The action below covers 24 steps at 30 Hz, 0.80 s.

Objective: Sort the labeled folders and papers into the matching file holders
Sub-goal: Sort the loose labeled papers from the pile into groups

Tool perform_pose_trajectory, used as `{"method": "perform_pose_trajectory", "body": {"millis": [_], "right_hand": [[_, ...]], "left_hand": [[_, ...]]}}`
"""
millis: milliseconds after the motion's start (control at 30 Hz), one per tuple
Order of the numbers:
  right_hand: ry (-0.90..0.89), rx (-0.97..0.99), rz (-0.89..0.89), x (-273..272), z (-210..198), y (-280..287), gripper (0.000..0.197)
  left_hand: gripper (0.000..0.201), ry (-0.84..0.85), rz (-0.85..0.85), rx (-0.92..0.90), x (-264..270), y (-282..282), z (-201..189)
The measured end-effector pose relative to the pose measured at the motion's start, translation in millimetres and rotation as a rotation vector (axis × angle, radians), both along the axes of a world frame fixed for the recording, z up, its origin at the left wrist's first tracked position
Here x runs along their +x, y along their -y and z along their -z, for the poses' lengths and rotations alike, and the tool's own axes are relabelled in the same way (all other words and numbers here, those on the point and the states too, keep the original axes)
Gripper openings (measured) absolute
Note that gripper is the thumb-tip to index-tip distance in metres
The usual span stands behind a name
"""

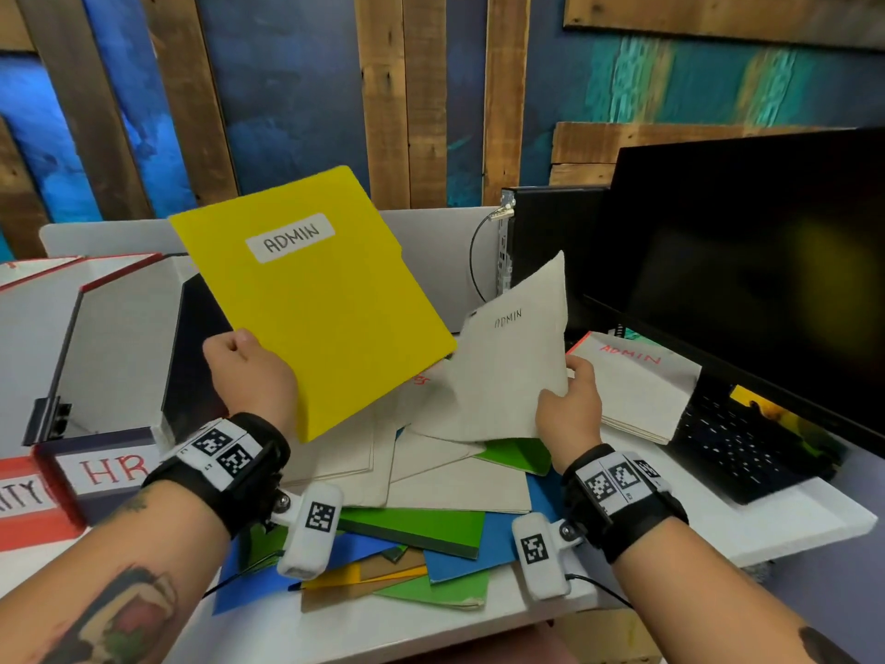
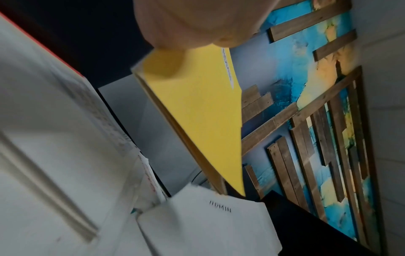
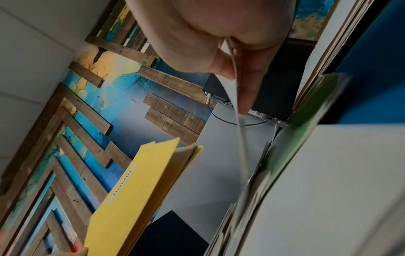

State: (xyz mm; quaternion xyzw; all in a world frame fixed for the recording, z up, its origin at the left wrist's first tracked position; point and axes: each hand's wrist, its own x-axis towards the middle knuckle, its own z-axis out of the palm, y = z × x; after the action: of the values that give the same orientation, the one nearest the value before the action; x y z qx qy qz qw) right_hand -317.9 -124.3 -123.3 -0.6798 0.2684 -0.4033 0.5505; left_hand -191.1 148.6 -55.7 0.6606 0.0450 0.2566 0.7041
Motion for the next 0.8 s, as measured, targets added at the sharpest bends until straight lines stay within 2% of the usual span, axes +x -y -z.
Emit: {"method": "perform_pose_trajectory", "body": {"millis": [133, 200, 300, 367, 433, 500, 600, 667, 800], "right_hand": [[0.159, 0.072, 0.017, 4, -2, -5, 0.046], [0.18, 0.096, -0.089, 6, -4, -9, 0.049], [0.016, 0.159, -0.305, 11, 2, -12, 0.057], [-0.088, 0.188, -0.381, 12, 8, -9, 0.063], [-0.173, 0.132, -0.393, 10, 8, -9, 0.056], [-0.217, -0.026, -0.345, 9, 7, -10, 0.041], [-0.191, -0.278, -0.318, 9, 6, -14, 0.016], [-0.184, -0.268, -0.338, 8, 5, -16, 0.01], [-0.136, -0.055, -0.376, 6, 0, -17, 0.018]], "left_hand": [[0.013, -0.047, 0.115, 0.049, -3, 6, 15], [0.016, -0.081, 0.187, 0.079, -5, 11, 23], [0.018, -0.159, 0.262, 0.099, -7, 15, 31], [0.021, -0.199, 0.292, 0.13, -8, 12, 34], [0.023, -0.244, 0.319, 0.117, -7, 6, 37], [0.024, -0.289, 0.327, 0.106, -4, 2, 43], [0.03, -0.348, 0.355, 0.079, -2, 1, 50], [0.029, -0.388, 0.37, 0.052, -3, 2, 49], [0.021, -0.452, 0.415, -0.018, -3, 1, 50]]}}
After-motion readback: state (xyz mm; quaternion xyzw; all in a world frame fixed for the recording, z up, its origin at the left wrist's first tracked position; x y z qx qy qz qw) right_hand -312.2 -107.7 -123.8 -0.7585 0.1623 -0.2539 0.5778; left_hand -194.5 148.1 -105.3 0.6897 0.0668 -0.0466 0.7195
